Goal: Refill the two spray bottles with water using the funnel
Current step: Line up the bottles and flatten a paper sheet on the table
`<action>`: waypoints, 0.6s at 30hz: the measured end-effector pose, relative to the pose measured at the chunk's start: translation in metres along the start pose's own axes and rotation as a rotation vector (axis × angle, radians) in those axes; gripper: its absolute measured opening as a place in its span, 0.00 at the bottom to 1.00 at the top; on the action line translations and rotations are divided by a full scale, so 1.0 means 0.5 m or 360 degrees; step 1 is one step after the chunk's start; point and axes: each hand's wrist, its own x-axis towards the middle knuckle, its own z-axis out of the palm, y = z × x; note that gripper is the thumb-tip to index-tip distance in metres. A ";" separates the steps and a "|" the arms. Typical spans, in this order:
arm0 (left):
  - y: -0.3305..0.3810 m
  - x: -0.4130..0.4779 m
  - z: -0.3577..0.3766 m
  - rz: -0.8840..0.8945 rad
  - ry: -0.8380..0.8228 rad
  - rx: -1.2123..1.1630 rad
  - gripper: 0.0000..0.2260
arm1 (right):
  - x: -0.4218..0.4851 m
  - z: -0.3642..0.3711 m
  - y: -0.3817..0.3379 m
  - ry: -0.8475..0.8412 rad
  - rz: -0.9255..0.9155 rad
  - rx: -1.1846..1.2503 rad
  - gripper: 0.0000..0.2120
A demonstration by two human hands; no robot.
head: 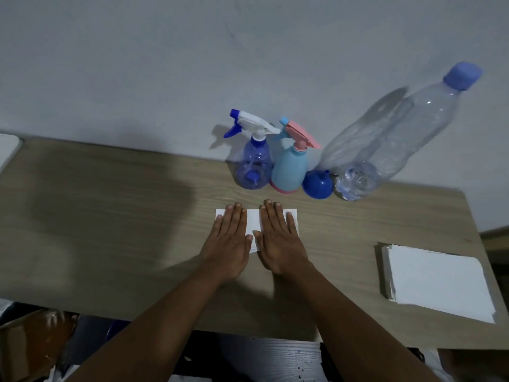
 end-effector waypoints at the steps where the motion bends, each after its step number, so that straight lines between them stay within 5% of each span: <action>1: 0.018 0.001 0.004 -0.0002 -0.0005 0.0000 0.30 | -0.011 -0.004 0.015 -0.0001 0.0001 0.0003 0.31; 18: 0.295 -0.078 0.065 0.0141 -0.0283 0.0015 0.31 | -0.271 -0.015 0.197 -0.0012 0.0150 0.0088 0.30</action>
